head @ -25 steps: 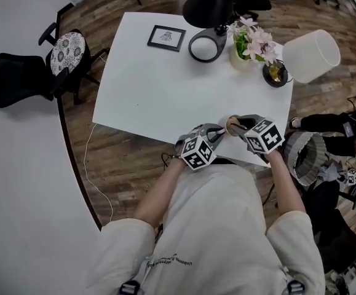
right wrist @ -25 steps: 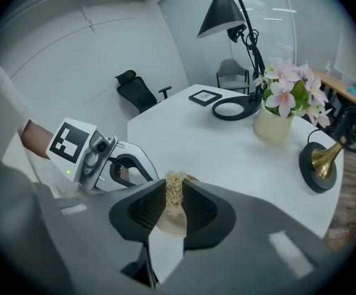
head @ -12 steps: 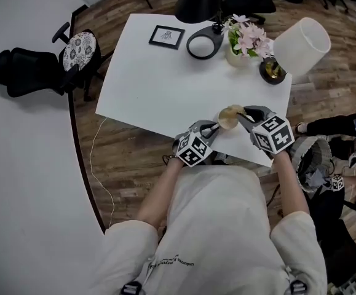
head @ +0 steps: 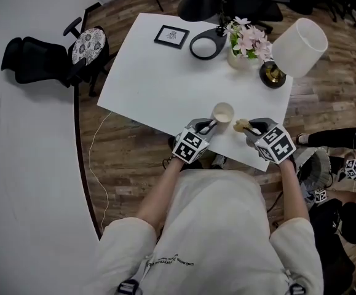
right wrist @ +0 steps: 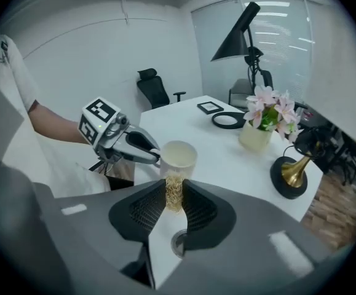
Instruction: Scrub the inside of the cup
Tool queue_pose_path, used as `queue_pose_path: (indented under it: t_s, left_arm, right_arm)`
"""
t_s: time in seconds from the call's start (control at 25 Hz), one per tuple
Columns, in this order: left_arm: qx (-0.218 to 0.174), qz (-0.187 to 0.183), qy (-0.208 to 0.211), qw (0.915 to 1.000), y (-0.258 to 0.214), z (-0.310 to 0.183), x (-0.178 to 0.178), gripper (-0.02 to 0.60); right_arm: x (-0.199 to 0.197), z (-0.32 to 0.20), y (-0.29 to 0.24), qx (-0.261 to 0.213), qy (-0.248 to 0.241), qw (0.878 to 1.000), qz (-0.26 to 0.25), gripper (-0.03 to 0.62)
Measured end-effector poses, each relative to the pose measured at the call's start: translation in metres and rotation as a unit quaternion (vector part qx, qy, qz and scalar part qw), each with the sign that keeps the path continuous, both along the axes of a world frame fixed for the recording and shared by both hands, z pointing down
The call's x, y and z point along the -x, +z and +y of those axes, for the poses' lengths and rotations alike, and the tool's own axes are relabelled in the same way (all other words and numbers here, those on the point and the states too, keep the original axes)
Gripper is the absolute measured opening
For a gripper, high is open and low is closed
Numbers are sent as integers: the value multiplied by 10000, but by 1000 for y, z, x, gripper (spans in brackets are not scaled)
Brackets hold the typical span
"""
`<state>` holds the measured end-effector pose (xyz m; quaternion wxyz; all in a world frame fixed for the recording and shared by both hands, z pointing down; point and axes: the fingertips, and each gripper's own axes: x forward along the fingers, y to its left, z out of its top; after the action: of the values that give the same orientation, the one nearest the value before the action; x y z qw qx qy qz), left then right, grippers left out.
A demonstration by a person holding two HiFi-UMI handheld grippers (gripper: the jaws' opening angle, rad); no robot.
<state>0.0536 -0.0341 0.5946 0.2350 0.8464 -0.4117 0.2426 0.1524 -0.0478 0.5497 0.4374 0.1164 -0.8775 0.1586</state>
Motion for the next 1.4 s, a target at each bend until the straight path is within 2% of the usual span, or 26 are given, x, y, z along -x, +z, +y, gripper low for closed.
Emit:
queue_pose_path:
  t_s: [0.2,0.4,0.52,0.68,0.88,1.08,1.4]
  left_arm:
    - [91,32,-44,9999,1,-2,-11,49]
    - [27,-243,264,9994,0,8,-25,51]
    - [-13,-370,259,9990,1,14,-28,49]
    - [-3,-369,186,9991,1,21,-32,50]
    - [-26,-302,199,9993,-1,23,-37,51]
    - [-22,-272,238,9993,1,25,-40,51]
    - [-30,-205,301,9993,2,26,-40,51]
  right_arm:
    - [33,48,8,228,-919,9954,-142,108]
    - [49,63,17,300,-1411,9895,-64,107]
    - [47,57,23,312,-1376,9900,77,108]
    - [40,56,26,434,-1175,9921,65,108]
    - [32,52,27,483,-1177,9918,98,109]
    - [18,50,31,384,-1274,9905,355,109]
    - [3,31,37,301,-1109,9920,532,109]
